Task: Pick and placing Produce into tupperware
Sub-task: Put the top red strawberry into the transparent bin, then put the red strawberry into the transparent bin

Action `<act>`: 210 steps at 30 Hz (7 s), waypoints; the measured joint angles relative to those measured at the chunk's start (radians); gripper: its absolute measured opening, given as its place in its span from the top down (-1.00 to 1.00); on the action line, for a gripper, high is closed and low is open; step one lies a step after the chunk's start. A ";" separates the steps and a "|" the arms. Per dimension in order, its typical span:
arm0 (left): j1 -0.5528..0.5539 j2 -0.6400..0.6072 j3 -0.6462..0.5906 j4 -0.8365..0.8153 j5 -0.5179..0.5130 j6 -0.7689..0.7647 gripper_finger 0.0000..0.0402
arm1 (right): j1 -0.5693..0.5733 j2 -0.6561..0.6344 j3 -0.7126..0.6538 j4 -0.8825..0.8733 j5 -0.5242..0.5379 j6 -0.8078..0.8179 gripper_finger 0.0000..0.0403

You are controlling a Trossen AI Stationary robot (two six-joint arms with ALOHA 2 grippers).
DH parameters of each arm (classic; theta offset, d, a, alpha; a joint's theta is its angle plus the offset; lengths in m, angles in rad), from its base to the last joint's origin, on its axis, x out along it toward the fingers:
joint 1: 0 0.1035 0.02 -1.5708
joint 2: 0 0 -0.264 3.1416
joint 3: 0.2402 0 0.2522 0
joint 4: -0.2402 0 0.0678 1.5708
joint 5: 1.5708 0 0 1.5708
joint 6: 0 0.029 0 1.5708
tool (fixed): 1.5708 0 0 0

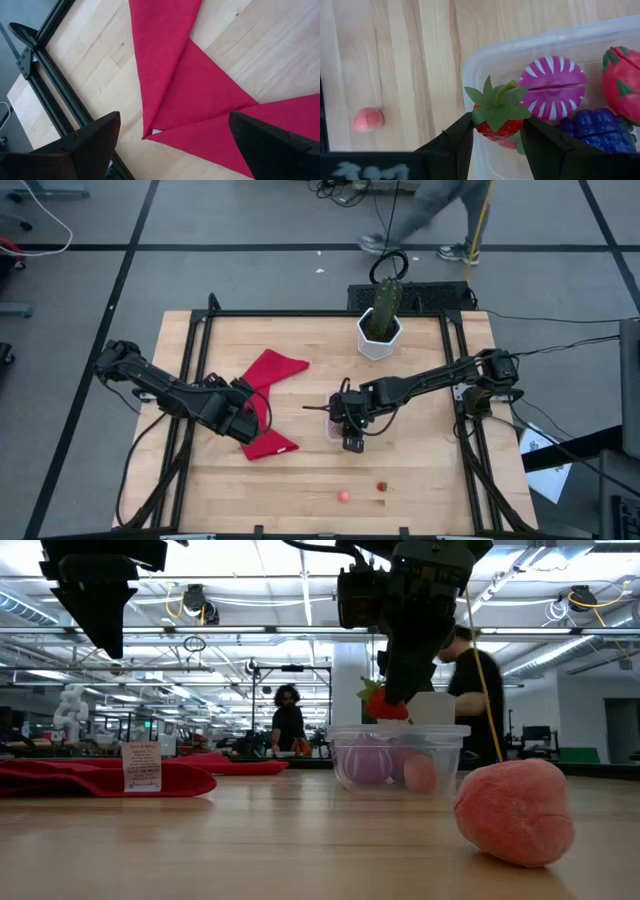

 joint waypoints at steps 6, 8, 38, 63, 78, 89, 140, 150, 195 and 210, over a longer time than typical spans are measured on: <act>0.000 0.000 0.000 0.000 0.000 0.000 -0.89 | 0.001 0.000 0.000 0.000 0.001 0.026 0.29; 0.000 0.000 0.000 0.000 -0.001 0.000 -0.89 | 0.004 0.000 0.000 -0.001 0.001 0.026 0.29; 0.000 0.000 0.000 0.007 -0.001 0.000 -0.89 | 0.027 0.000 -0.057 0.039 0.008 0.025 0.29; 0.000 0.000 0.000 0.007 -0.002 0.000 -0.89 | 0.024 -0.008 -0.111 0.112 -0.046 0.035 0.29; 0.000 0.000 0.000 0.023 -0.019 0.007 -0.89 | 0.024 -0.062 -0.090 0.100 -0.043 0.019 0.29; 0.000 0.000 0.000 0.024 -0.018 0.008 -0.89 | 0.018 -0.060 -0.090 0.088 -0.011 -0.004 0.29; 0.000 0.000 0.000 0.025 -0.017 0.008 -0.89 | 0.018 -0.060 -0.090 0.139 -0.016 -0.019 0.28; 0.000 0.000 0.000 0.026 -0.018 0.008 -0.89 | 0.016 -0.060 -0.091 0.086 -0.016 -0.090 -0.04; 0.000 0.000 0.000 0.034 0.057 -0.012 -0.89 | 0.525 -0.008 -0.092 -0.158 0.196 0.344 -0.28; 0.000 0.000 0.000 0.034 0.053 -0.014 -0.89 | 0.525 0.017 -0.092 -0.072 0.166 0.493 -0.28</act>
